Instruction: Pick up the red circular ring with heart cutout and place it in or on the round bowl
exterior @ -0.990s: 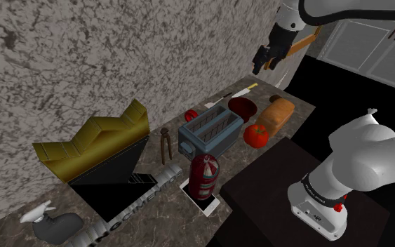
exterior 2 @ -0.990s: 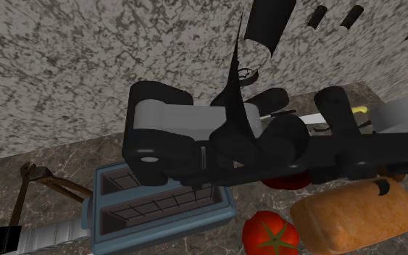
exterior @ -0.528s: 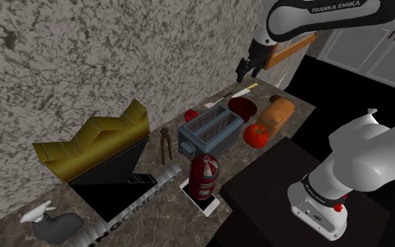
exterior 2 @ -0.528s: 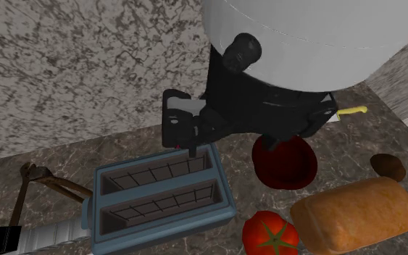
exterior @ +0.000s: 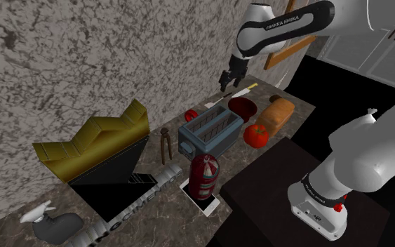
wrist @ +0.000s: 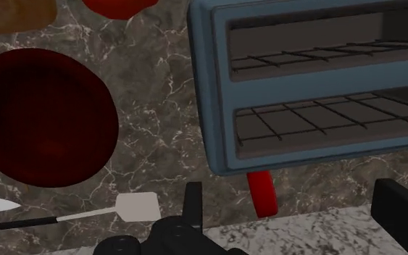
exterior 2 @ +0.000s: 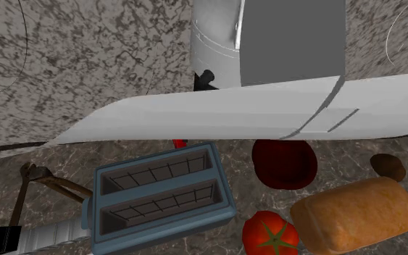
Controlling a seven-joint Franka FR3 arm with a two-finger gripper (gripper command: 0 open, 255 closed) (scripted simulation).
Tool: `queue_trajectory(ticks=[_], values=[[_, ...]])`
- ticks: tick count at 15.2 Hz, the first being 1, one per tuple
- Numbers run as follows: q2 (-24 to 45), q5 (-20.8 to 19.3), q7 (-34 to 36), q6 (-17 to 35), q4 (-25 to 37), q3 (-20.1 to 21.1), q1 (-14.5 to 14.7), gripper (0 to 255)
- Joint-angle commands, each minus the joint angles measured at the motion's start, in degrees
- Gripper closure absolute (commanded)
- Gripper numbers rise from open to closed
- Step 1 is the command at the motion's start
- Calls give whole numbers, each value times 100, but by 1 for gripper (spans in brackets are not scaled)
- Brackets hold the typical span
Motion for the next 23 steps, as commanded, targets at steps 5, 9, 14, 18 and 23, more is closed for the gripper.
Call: queue_trajectory(ticks=[5, 9, 14, 18, 23], values=[[1371, 413, -482, 336, 817, 37, 28, 0], [2279, 643, -750, 447, 1467, 135, -9, 0], [3421, 824, -989, 445, 2439, 293, -76, 0], [4361, 885, -1106, 330, 3367, 418, -118, 0], [5074, 905, -1156, 293, 4041, 502, -123, 0]])
